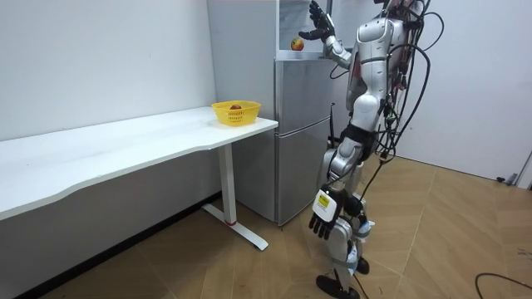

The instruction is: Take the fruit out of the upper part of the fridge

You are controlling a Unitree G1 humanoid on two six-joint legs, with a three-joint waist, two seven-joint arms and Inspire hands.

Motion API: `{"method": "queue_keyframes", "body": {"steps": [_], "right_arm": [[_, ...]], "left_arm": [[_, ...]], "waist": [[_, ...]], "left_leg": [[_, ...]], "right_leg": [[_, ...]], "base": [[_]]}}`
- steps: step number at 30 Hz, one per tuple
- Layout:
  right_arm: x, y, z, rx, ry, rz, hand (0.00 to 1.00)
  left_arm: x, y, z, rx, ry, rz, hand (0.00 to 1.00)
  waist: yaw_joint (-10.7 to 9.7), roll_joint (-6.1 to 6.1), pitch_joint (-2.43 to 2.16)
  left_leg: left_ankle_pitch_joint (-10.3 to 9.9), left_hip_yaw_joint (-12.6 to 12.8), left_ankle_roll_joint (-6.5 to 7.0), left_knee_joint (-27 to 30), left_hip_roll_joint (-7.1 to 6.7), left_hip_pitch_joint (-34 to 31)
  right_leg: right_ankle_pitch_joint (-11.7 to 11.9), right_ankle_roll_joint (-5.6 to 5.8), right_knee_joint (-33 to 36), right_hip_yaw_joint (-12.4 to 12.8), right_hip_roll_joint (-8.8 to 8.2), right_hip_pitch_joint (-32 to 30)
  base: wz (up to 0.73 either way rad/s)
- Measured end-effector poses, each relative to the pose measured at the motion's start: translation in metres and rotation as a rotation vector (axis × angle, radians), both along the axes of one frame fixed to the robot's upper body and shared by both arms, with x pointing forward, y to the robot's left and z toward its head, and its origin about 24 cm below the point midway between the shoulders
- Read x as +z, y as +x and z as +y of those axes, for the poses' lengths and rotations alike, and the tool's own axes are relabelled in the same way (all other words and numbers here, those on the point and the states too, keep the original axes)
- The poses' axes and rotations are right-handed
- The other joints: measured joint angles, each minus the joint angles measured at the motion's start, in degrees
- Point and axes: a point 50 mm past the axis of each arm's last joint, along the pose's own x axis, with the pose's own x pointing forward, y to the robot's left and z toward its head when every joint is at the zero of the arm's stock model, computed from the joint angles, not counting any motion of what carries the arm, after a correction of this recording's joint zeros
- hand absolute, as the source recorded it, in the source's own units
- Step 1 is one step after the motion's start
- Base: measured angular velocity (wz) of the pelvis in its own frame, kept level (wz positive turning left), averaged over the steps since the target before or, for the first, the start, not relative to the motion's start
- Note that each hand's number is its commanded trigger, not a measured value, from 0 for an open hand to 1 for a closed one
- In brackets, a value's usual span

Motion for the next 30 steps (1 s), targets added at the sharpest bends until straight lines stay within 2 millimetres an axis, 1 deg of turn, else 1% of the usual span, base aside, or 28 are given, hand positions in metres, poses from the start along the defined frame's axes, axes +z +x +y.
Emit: {"method": "queue_keyframes", "body": {"steps": [1,2,3,4,5,7,9,11,17,21,24,27,29,30], "right_arm": [[-0.003,0.003,-0.006,-0.009,0.016,0.023,0.0],[-0.007,0.007,-0.013,-0.02,0.042,0.052,0.0],[-0.008,0.009,-0.017,-0.026,0.058,0.068,0.0],[-0.012,0.011,-0.023,-0.039,0.089,0.095,0.0],[-0.014,0.012,-0.028,-0.053,0.104,0.115,0.0],[-0.016,0.016,-0.033,-0.07,0.116,0.13,0.0],[-0.015,0.02,-0.036,-0.082,0.123,0.135,0.0],[-0.014,0.024,-0.039,-0.09,0.145,0.14,0.0],[-0.016,0.034,-0.048,-0.122,0.204,0.183,0.0],[-0.018,0.041,-0.054,-0.126,0.257,0.206,0.0],[-0.023,0.046,-0.058,-0.135,0.29,0.244,0.0],[-0.026,0.047,-0.061,-0.125,0.311,0.264,0.0],[-0.03,0.046,-0.069,-0.134,0.336,0.292,0.0],[-0.03,0.046,-0.071,-0.132,0.336,0.295,0.0]], "left_arm": [[0.0,0.001,0.001,-0.002,0.002,-0.004,0.0],[0.0,0.001,0.001,-0.002,0.003,-0.006,0.0],[0.0,0.001,0.001,-0.002,0.003,-0.006,0.0],[0.001,0.001,0.002,-0.001,0.006,-0.005,0.0],[0.001,0.001,0.003,0.0,0.009,-0.005,0.0],[0.002,-0.001,0.004,0.001,0.012,-0.002,0.0],[0.002,-0.002,0.004,0.002,0.012,0.001,0.0],[0.002,-0.003,0.006,0.016,0.018,0.005,0.0],[0.002,-0.005,0.006,0.028,0.031,0.022,0.0],[0.003,-0.004,0.007,0.029,0.037,0.023,0.0],[0.003,-0.001,0.007,0.025,0.038,0.01,0.0],[0.003,0.002,0.007,0.021,0.04,-0.002,0.0],[0.004,0.003,0.007,0.022,0.043,-0.004,0.0],[0.004,0.003,0.007,0.023,0.043,-0.002,0.0]], "waist": [[0.07,-0.34,0.22],[0.14,-0.64,0.28],[0.31,-0.8,0.22],[0.65,-1.15,-0.02],[0.78,-1.48,-0.12],[1.02,-1.65,-0.21],[1.12,-1.66,-0.22],[1.32,-1.6,-0.21],[1.49,-1.34,-0.19],[1.41,-1.34,-0.19],[1.4,-1.38,-0.21],[1.41,-1.43,-0.26],[1.59,-1.63,-0.39],[1.68,-1.69,-0.42]], "left_leg": [[0.0,-0.04,0.0,0.01,-0.02,-0.03],[0.0,-0.04,0.0,0.02,-0.03,-0.07],[0.0,-0.05,0.0,0.02,-0.04,-0.13],[0.0,-0.15,0.0,0.07,-0.09,-0.43],[0.01,-0.39,0.0,0.11,-0.13,-0.54],[0.0,-0.54,0.0,0.12,-0.16,-0.54],[0.01,-0.78,0.0,0.09,-0.23,-0.63],[0.01,-1.62,0.01,0.09,-0.33,-0.84],[0.02,-2.26,0.03,0.28,-0.67,-1.5],[0.02,-2.44,0.03,0.39,-0.73,-1.87],[0.03,-2.95,0.04,0.36,-0.75,-1.97],[0.05,-3.15,0.03,0.37,-0.74,-2.09],[0.05,-3.19,0.02,0.37,-0.74,-2.12],[0.05,-3.17,0.02,0.37,-0.74,-2.13]], "right_leg": [[-0.01,0.0,-0.05,-0.03,-0.01,0.01],[0.0,0.0,-0.19,-0.04,-0.01,0.03],[0.0,0.0,-0.3,-0.06,-0.02,0.04],[0.0,0.0,-0.6,-0.25,-0.03,0.05],[0.0,0.01,-0.65,-0.51,-0.06,0.04],[0.0,0.01,-0.66,-0.61,-0.08,0.08],[0.0,0.01,-0.67,-0.94,-0.17,0.1],[0.0,0.02,-0.74,-1.46,-0.26,0.08],[-0.15,0.25,-0.79,-1.83,-0.5,-0.17],[-0.16,0.28,-0.71,-1.97,-0.52,-0.13],[-0.16,0.28,-0.66,-2.7,-0.53,-0.04],[-0.16,0.28,-0.67,-3.02,-0.5,-0.02],[-0.16,0.28,-0.66,-3.14,-0.5,0.0],[-0.16,0.28,-0.66,-3.13,-0.5,-0.03]], "base": [[0.0],[0.0],[0.0],[0.06],[0.07],[0.03],[0.06],[0.11],[0.07],[0.03],[0.07],[0.06],[0.02],[0.0]]}}
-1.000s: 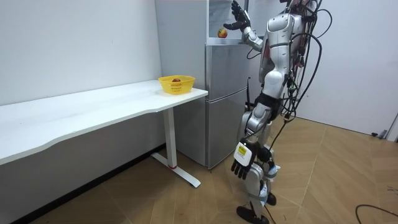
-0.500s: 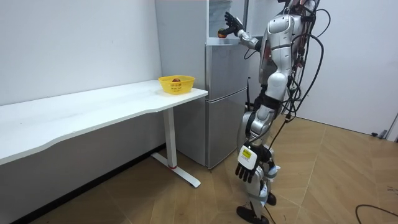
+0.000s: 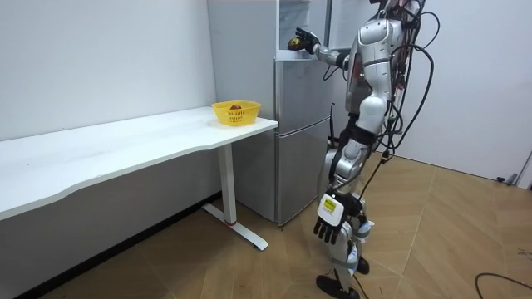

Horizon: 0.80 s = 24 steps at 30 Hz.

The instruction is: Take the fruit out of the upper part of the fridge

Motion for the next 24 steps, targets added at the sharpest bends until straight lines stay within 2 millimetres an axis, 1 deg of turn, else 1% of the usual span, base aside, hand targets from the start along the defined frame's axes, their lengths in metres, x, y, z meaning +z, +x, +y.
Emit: {"method": "queue_keyframes", "body": {"steps": [2,5,9,14,18,24], "right_arm": [[-0.002,0.0,-0.001,0.014,0.014,0.011,0.0],[-0.004,0.001,-0.002,0.019,0.017,0.028,0.0],[-0.005,0.001,-0.002,0.034,0.021,0.036,0.0],[-0.007,0.0,-0.009,0.03,0.011,0.066,0.0],[-0.009,0.004,-0.012,0.033,0.02,0.088,0.0],[-0.011,0.008,-0.016,0.047,0.036,0.12,0.0]], "left_arm": [[0.0,-0.002,0.001,0.005,0.004,0.009,0.0],[0.0,-0.003,0.001,0.008,0.004,0.012,0.0],[0.001,-0.006,0.002,0.021,0.009,0.014,0.0],[0.001,-0.012,0.003,0.031,0.012,0.037,0.0],[0.001,-0.014,0.003,0.033,0.012,0.044,0.0],[0.002,-0.018,0.003,0.041,0.018,0.068,0.0]], "waist": [[0.08,-0.3,-0.19],[0.13,-0.56,-0.25],[0.41,-0.59,-0.21],[0.84,-0.47,-0.09],[0.82,-0.6,0.03],[0.55,-0.61,0.04]], "left_leg": [[0.01,0.01,-0.01,0.04,0.01,-0.04],[0.01,0.01,-0.01,0.09,-0.01,-0.03],[0.01,0.04,0.0,0.12,-0.02,-0.24],[0.02,0.03,0.01,0.32,-0.1,-0.41],[0.02,0.02,0.01,0.91,-0.15,-0.46],[0.02,-0.03,0.01,1.3,-0.11,-0.54]], "right_leg": [[0.0,0.0,-0.01,0.0,0.0,-0.03],[0.0,0.0,-0.01,0.0,-0.01,-0.02],[0.0,0.0,0.0,-0.09,-0.05,-0.02],[0.0,0.0,-0.06,-0.18,-0.13,-0.02],[-0.01,0.01,-0.11,-0.38,-0.21,0.0],[-0.01,0.0,-0.04,-0.96,-0.27,0.35]], "base": [[0.0],[0.0],[0.0],[0.0],[0.0],[0.04]]}}
